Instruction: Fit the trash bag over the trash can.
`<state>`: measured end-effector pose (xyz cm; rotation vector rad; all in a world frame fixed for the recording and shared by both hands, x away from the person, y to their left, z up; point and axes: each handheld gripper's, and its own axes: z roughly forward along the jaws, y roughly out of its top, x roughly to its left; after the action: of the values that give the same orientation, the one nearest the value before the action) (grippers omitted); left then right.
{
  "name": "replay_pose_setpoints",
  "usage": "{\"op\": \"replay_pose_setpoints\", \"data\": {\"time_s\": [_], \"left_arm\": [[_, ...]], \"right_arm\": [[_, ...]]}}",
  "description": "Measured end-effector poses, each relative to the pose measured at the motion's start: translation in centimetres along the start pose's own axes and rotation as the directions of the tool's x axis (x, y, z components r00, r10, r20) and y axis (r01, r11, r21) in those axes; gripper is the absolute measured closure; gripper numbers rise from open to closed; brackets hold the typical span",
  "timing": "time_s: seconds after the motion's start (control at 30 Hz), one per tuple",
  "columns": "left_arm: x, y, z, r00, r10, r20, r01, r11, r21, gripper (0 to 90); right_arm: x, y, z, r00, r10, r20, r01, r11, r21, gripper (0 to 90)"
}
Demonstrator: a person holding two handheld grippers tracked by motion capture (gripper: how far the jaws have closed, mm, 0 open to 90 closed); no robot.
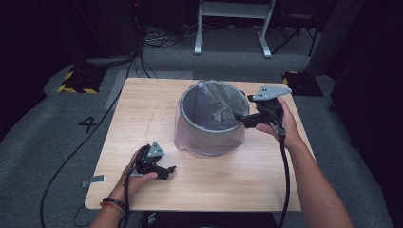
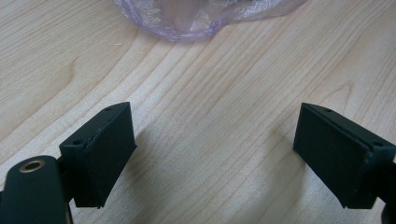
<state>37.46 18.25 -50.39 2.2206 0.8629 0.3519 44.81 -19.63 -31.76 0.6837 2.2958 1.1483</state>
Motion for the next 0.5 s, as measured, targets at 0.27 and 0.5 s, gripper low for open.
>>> {"op": "replay_pose_setpoints", "data": {"time_s": [0.27, 0.5], "left_arm": [[0.0, 0.0, 0.0, 1.0, 0.0, 0.0, 0.0, 1.0, 0.0, 12.5], [0.0, 0.0, 0.0, 1.0, 0.0, 0.001, 0.0, 1.0, 0.0, 12.4]], "right_arm": [[0.2, -1.4, -1.3, 1.0, 0.005, -0.001, -0.005, 0.998, -0.056, 17.7], [0.0, -2.5, -2.4, 0.9997, 0.017, -0.018, -0.018, 0.997, -0.072, 17.3]]}}
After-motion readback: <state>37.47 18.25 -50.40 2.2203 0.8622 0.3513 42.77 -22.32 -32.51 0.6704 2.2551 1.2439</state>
